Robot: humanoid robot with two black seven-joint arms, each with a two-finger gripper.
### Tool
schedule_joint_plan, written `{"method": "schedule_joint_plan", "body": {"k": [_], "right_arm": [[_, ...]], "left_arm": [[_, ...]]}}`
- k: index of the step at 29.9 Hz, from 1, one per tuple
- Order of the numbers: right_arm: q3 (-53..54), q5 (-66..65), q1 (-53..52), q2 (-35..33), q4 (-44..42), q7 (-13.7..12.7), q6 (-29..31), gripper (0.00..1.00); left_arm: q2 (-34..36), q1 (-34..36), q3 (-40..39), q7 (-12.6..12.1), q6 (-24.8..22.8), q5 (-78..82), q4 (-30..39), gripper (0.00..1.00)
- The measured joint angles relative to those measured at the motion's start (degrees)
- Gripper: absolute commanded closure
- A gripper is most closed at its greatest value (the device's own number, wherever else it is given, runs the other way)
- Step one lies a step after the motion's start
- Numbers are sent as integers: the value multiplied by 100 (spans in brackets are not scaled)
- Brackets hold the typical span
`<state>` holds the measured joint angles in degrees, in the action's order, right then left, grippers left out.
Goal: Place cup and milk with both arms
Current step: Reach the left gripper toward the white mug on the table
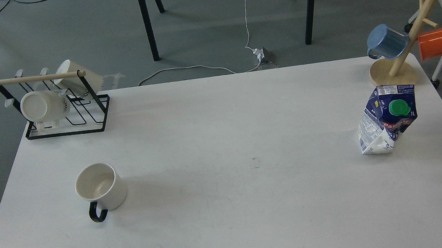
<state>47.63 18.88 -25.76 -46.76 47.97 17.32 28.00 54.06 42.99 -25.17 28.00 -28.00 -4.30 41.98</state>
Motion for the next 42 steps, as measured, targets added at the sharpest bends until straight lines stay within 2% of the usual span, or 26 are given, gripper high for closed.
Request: {"method": "schedule_joint_plan", "body": {"k": [15,27,35,42], "right_arm": [[25,1,124,0,-8,9,0,5],[63,29,724,0,-5,42,0,5],[85,41,1284,0,0,50,0,5],[105,45,1335,0,1,53,0,5]], "left_arm": [[-111,-8,42,0,1,565,-177,1],[-212,76,38,1,-1,6053,-282,1],[-153,-134,173,1,8,7763,338,1],[-341,-365,598,1,468,8822,583,1]]}}
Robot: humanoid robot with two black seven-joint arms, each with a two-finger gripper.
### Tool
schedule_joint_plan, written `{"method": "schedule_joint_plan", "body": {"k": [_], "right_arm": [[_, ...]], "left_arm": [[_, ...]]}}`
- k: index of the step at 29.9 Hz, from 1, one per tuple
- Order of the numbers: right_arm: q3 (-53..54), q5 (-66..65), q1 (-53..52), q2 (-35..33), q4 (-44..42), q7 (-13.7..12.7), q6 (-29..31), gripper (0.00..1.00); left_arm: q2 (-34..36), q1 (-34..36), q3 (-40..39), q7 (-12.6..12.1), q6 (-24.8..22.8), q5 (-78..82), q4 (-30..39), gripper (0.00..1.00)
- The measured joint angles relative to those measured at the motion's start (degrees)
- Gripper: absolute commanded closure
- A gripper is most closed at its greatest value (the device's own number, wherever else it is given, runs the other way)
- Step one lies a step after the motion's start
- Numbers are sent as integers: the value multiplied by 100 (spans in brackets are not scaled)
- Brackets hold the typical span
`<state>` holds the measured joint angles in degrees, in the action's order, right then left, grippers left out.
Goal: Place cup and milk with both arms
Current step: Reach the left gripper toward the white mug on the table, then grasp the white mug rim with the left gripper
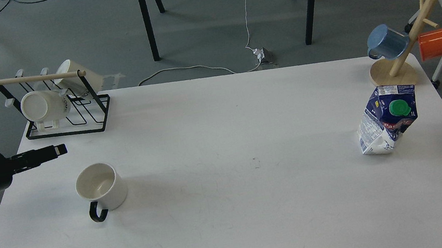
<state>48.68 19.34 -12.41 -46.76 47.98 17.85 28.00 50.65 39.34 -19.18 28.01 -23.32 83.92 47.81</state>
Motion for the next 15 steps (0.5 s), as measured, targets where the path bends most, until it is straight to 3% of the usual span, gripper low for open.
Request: {"method": "schedule_joint_plan", "body": {"k": [15], "right_arm": [[1,0,29,9,-8,0,0,5]], "left_arm": [[-353,-331,585,0,659,72,-36,1]]}}
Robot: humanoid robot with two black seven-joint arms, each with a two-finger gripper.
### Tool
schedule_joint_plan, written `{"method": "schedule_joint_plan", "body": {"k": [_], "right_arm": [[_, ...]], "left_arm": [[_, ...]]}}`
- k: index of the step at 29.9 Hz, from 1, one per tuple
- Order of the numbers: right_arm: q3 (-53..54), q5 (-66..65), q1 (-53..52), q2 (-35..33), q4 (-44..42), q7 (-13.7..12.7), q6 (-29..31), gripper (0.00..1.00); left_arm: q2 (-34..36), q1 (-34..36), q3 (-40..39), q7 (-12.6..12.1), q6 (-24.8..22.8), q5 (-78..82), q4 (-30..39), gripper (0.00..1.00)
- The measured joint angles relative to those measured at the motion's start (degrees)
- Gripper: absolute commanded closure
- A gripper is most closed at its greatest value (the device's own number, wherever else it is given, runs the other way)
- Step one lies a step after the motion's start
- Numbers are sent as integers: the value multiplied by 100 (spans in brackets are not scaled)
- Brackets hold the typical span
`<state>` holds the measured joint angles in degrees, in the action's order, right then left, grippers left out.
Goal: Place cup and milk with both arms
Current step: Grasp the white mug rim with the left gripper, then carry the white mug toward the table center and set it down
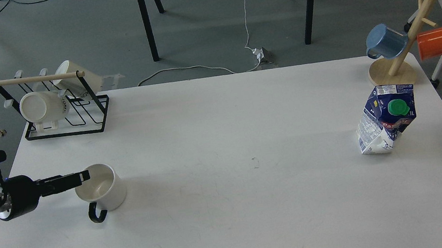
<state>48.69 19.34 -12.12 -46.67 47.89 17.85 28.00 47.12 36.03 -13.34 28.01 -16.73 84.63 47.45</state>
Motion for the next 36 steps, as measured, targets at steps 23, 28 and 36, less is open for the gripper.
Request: {"method": "schedule_joint_plan", "body": {"k": [23,28,36], "right_arm": [[0,9,104,0,-78,0,0,5],[0,9,119,0,-79,0,0,5],[-1,9,161,0,-79,68,0,5]], "left_arm": [[-447,-351,-11,-1,1090,1015,-11,99],[-497,-438,10,-1,1534,1025,-8,100],[-429,-435,3,-3,1562,1040,127,100]]}}
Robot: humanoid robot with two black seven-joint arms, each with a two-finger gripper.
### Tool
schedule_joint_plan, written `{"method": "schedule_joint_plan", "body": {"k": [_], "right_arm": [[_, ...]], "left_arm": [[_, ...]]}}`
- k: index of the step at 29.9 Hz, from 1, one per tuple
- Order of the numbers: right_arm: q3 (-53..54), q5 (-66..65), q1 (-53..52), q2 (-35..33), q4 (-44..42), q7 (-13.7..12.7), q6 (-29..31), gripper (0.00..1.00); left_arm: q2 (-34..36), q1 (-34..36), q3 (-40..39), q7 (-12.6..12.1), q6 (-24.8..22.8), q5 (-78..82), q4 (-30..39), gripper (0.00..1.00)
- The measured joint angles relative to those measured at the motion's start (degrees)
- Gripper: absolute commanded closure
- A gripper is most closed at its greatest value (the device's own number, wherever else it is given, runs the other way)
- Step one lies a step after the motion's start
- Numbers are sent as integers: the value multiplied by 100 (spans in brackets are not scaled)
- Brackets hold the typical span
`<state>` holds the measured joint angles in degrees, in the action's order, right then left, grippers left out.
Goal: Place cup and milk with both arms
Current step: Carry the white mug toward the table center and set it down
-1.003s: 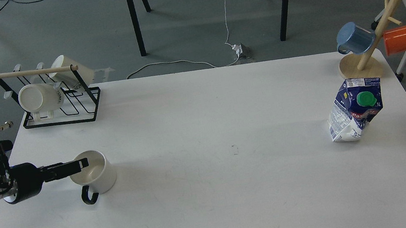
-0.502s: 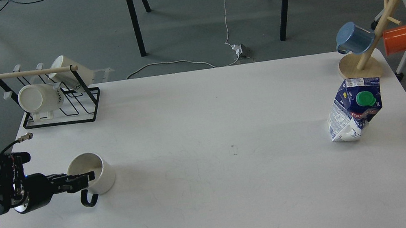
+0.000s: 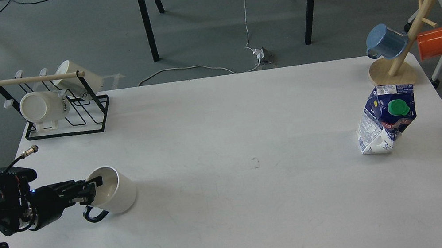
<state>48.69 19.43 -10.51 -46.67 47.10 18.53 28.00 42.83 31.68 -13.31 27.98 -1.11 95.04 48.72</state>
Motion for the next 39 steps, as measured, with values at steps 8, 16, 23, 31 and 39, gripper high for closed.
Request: {"method": "schedule_joint_plan", "body": {"k": [8,16,23,31,39], "right_arm": [[-6,0,6,0,1,2,0,5],[-7,0,6,46,1,2,0,5],[-3,0,6,146,-114,2,0,5],[50,0,-2,288,-226,0,0,5],[48,0,22,298,-236,-7,0,5]], "left_arm": [[-47,67,-464,0,-580,-306,1489,100],[-1093,93,-432,1,-694,-714,1275,100],[-1770,151,-102,2,-675,-407,770,100],[-1727,153,64,2,-692,-215,822,92],[-1684,129,75,2,-697,-213,833,75]]}}
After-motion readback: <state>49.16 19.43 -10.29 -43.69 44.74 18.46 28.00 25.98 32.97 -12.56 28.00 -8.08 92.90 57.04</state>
